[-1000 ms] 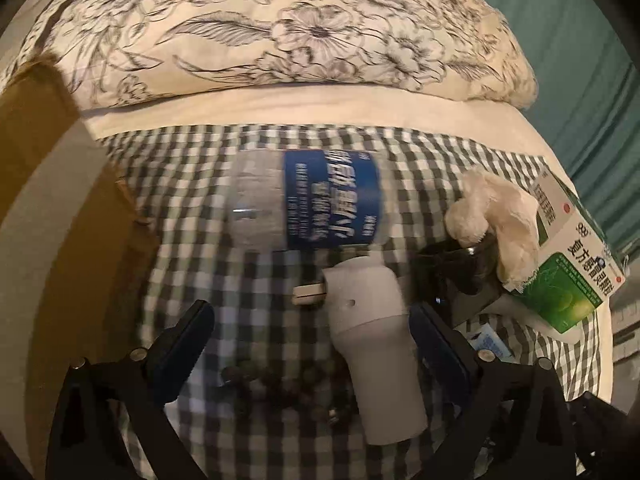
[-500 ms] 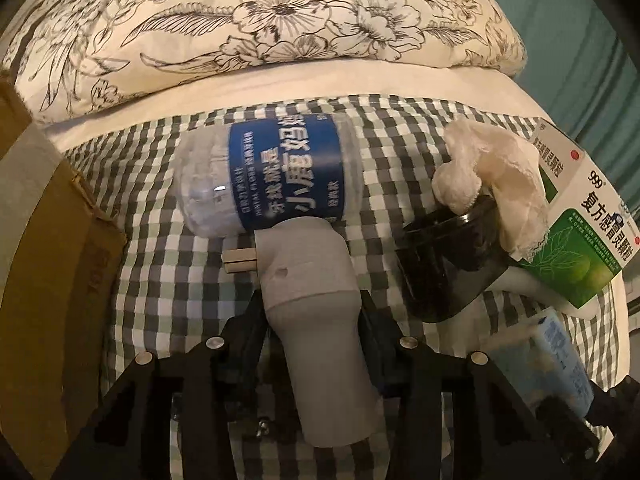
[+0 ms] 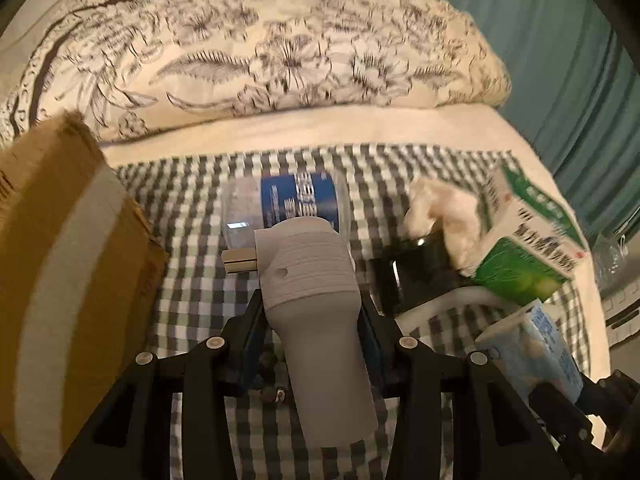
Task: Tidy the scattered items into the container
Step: 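Close right tool on the blue-white box while left tool grasps the white cylindrical item, then lift both held items and carry them over the cardboard box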
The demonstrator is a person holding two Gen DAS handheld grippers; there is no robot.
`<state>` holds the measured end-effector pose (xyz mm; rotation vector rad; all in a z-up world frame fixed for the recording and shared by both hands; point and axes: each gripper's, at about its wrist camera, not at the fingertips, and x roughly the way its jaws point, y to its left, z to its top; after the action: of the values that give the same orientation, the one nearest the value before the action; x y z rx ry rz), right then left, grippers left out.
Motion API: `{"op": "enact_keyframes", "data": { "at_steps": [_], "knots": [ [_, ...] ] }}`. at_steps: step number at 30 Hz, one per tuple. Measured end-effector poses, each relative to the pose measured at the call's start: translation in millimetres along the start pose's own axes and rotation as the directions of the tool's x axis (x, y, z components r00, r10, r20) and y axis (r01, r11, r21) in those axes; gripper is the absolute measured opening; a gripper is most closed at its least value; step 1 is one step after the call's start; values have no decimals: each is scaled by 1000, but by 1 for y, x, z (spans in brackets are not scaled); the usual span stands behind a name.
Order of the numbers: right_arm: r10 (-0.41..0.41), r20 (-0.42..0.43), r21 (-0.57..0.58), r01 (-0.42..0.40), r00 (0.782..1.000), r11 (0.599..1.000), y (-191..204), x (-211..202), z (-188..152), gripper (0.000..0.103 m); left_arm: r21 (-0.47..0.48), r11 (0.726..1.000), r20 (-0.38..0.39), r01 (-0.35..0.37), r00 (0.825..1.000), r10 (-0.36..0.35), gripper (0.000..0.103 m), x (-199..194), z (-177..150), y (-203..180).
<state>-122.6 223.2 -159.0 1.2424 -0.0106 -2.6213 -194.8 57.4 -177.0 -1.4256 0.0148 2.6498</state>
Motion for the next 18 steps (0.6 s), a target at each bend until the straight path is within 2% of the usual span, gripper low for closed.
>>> {"op": "enact_keyframes", "data": {
  "at_steps": [9, 18],
  "knots": [
    [-28, 92, 7, 27, 995, 1000, 11, -41, 12, 20, -17, 1000, 87, -5, 996, 7, 44, -55, 4, 11],
    [-71, 187, -8, 74, 980, 997, 35, -88, 22, 20, -17, 1000, 184, -21, 983, 24, 44, -117, -1, 23]
  ]
}}
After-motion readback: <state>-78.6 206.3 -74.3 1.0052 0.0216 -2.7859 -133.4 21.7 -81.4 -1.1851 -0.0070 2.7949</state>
